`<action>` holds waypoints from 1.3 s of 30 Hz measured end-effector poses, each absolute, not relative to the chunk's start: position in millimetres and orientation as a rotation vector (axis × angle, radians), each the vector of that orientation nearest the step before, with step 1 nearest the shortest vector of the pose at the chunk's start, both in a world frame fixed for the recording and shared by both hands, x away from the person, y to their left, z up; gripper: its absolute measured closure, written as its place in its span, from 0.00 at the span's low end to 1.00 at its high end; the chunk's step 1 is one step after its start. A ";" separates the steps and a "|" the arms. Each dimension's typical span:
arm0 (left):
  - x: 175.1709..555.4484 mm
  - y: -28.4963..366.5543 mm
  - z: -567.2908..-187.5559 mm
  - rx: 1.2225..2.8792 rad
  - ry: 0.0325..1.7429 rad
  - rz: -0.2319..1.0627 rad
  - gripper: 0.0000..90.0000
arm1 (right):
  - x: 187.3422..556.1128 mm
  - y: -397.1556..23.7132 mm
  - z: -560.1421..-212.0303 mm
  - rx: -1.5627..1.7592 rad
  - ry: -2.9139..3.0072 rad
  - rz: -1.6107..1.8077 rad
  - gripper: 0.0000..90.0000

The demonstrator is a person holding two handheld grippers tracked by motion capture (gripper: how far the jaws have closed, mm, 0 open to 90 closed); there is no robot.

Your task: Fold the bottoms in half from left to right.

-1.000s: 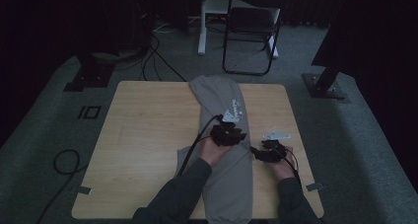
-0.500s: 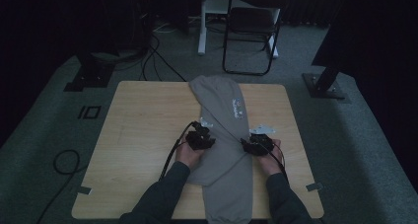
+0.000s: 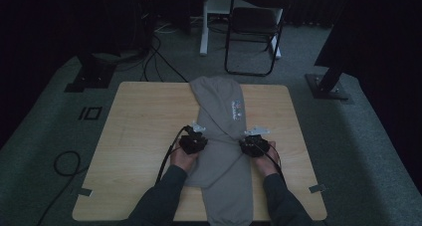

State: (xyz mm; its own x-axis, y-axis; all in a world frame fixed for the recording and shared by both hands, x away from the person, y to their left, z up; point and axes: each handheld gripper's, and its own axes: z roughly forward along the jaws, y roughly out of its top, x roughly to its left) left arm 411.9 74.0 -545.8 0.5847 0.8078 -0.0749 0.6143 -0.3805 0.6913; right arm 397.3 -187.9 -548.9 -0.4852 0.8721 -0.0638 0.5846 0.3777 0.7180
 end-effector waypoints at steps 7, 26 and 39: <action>438.8 90.4 -545.3 2.100 1.193 0.424 0.90 | 422.3 -172.6 -549.9 1.299 2.191 0.916 0.72; 388.5 121.3 -527.5 2.110 1.052 0.359 0.71 | 409.2 -187.8 -544.1 1.341 2.218 0.840 0.59; 394.2 165.5 -541.4 1.988 1.310 0.375 0.59 | 387.4 -207.7 -541.8 1.343 2.170 0.933 0.60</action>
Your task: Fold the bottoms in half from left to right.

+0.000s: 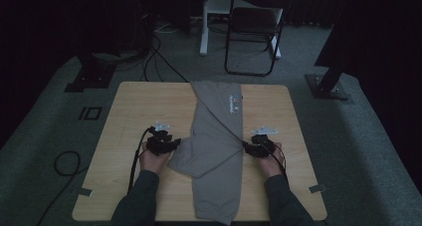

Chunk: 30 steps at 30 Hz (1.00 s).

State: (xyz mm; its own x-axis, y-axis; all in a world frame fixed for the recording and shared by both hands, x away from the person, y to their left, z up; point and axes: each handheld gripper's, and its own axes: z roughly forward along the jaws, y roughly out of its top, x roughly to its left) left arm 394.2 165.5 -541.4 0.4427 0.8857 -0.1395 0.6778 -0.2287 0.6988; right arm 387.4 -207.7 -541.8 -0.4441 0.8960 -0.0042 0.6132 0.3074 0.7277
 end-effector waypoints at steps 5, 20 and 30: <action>397.7 154.2 -545.7 2.013 1.299 0.372 0.57 | 380.7 -213.8 -539.3 1.351 2.153 0.948 0.60; 371.9 122.3 -527.5 2.058 1.102 0.347 0.92 | 374.0 -224.4 -537.1 1.373 2.126 0.958 0.61; 328.0 74.4 -524.9 2.121 0.889 0.197 0.92 | 370.1 -221.8 -536.6 1.355 2.137 0.962 0.61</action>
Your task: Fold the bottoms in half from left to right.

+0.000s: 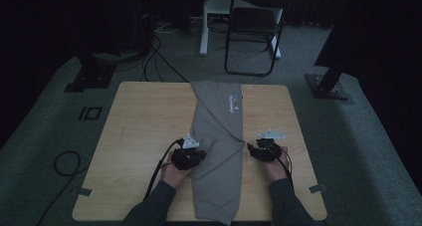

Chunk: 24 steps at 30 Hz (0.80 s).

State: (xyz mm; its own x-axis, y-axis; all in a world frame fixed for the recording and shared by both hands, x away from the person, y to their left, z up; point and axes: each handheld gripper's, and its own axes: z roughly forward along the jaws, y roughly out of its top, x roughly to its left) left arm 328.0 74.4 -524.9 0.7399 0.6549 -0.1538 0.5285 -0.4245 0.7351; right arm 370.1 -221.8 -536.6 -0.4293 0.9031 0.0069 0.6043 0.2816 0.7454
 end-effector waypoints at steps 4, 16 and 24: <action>300.7 53.5 -525.3 2.202 0.673 0.036 0.92 | 364.9 -216.3 -534.0 1.322 2.154 0.970 0.60; 320.0 94.9 -518.1 2.135 0.822 0.251 0.69 | 332.4 -178.2 -529.3 1.195 2.315 1.143 0.57; 332.6 82.8 -548.3 2.196 0.890 0.240 0.71 | 332.6 -150.9 -545.7 1.111 2.386 1.005 0.57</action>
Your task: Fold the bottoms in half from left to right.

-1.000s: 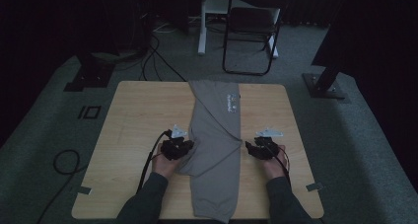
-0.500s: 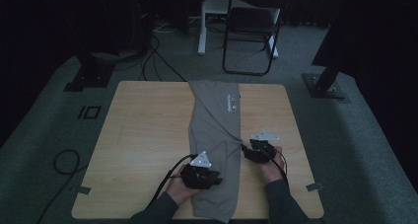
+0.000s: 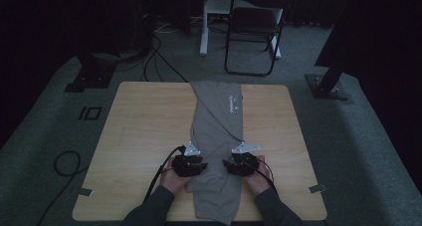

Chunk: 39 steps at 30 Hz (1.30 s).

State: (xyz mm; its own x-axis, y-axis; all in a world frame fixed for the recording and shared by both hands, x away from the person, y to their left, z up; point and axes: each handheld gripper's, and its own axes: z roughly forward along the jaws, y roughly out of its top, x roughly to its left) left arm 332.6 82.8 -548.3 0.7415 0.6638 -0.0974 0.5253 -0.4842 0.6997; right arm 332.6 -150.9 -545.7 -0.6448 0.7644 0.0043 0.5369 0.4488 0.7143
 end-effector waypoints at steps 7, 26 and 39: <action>353.6 68.0 -548.9 2.186 0.910 0.274 0.71 | 354.7 -158.9 -551.0 1.124 2.342 0.984 0.57; 348.0 83.0 -522.9 2.105 0.897 0.297 0.67 | 353.5 -171.6 -536.4 1.079 2.289 1.008 0.59; 300.9 77.9 -545.2 2.227 0.788 0.283 0.57 | 312.1 -154.0 -544.0 0.789 2.489 1.068 0.58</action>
State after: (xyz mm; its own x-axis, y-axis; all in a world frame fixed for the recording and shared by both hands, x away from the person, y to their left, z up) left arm 300.9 77.9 -545.2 0.7863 0.6167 -0.0369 0.4522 -0.5339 0.7145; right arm 312.1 -154.0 -544.0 -0.7967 0.6001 -0.0721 0.3613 0.5684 0.7391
